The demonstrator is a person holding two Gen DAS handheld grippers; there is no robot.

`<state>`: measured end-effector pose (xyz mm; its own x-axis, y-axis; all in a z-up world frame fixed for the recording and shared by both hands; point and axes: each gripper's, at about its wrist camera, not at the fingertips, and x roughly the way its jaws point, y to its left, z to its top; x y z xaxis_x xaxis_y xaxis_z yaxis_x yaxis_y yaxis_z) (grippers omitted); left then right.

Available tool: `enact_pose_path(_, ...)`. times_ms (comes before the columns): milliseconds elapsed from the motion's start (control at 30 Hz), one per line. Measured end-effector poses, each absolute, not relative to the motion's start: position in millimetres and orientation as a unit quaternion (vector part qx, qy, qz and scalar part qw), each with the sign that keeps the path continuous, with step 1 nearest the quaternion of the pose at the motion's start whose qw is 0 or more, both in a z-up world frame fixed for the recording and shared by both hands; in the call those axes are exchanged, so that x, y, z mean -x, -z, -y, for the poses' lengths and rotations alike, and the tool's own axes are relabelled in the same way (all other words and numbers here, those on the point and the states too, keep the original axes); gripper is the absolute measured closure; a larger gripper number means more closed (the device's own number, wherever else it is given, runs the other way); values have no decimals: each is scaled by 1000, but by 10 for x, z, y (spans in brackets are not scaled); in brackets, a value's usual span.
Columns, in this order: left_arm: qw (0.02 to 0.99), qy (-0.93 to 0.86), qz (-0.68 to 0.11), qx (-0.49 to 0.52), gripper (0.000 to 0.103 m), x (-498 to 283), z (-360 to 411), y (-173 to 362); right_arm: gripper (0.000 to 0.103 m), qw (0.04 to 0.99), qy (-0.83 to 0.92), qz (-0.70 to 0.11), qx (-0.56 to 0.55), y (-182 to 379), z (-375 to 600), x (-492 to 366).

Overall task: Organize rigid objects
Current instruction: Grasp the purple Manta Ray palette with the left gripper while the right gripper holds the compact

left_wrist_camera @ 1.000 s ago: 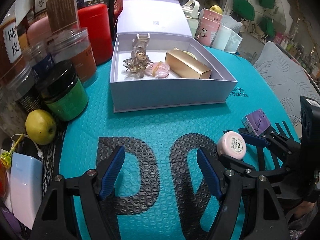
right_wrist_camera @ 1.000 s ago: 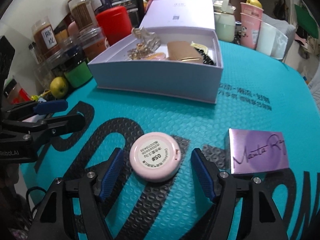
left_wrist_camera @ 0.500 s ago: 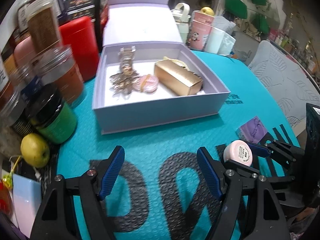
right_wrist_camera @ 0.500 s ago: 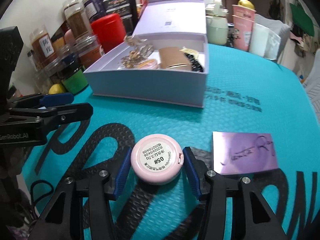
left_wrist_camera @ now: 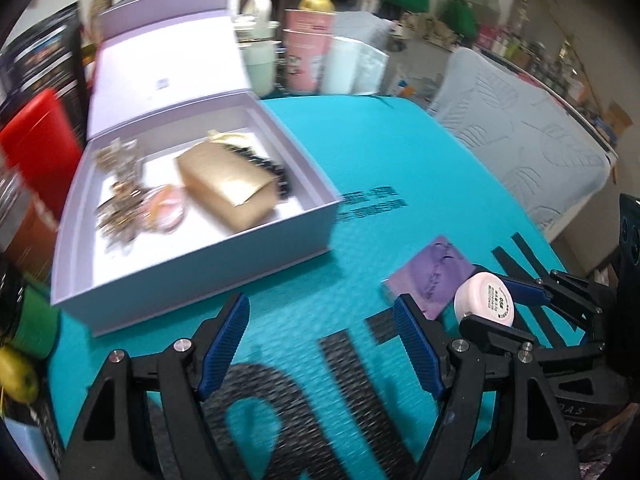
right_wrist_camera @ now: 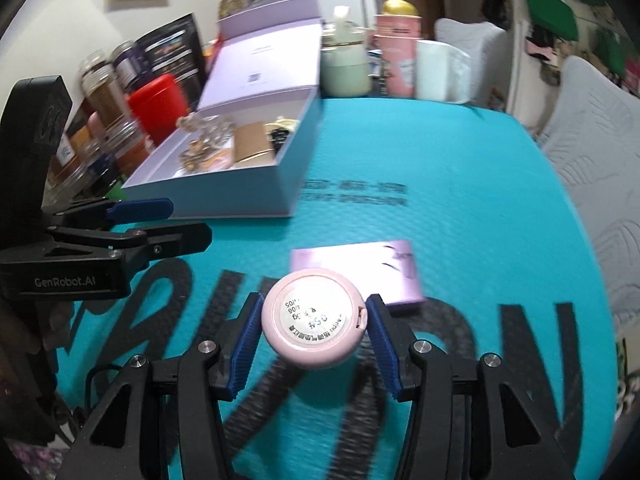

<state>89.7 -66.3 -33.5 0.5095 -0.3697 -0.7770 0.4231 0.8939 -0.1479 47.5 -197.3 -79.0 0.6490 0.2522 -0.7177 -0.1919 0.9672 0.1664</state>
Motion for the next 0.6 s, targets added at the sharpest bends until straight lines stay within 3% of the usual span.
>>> enact_pose_path(367,851,309,-414,-92,29,-996,1267,354,52,911,-72,-400,-71,802,2522,-394)
enact_pose_path(600,810,363,-440,-137,29,-1020,1609,519,52,906,-53,-410,-91,886,2729,-396)
